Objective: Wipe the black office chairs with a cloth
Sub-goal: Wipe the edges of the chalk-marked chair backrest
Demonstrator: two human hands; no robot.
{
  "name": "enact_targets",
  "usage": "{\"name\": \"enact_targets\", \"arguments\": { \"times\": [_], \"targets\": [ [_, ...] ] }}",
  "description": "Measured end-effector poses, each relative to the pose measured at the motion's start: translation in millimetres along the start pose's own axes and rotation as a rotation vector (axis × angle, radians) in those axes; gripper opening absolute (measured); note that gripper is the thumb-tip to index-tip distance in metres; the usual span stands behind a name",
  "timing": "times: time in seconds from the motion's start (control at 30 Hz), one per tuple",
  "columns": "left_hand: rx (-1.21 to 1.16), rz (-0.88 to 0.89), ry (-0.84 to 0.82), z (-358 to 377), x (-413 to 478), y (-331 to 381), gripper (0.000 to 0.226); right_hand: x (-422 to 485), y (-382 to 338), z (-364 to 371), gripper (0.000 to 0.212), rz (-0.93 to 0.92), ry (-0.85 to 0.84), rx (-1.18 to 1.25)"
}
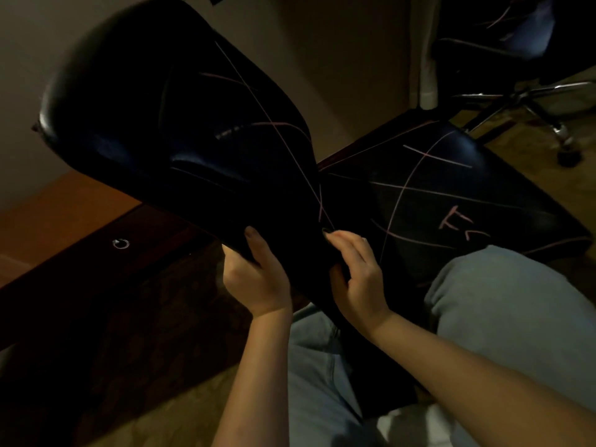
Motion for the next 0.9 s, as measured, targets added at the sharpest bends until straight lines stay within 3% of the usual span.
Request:
{"name": "enact_targets", "arguments": {
  "times": [0.23, 0.5, 0.9],
  "targets": [
    [0.017, 0.014, 0.007, 0.1, 0.0, 4.3, 0.081, -2.5, -16.7, 16.2, 0.058, 0.145, -0.141, 0.2],
    [0.077, -0.025, -0.08, 0.6, 4.1, -5.2, 0.093, 61.2, -63.9, 14.5, 0.061, -0.118, -0.342, 0.218],
    [0.008, -0.022, -0.011, 1.3, -2.4, 0.6, 0.081, -0.9, 2.6, 2.2, 0.071, 0.054, -0.289, -0.006]
  ]
}}
Point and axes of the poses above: each hand's wrist, its own x-axis towards the middle knuckle, its own z-axis out of the palm, y = z × x, the point moved 3 cm from there along x, towards the middle knuckle, and after that the axes turned 4 degrees about -y, right-handed, at the moved point
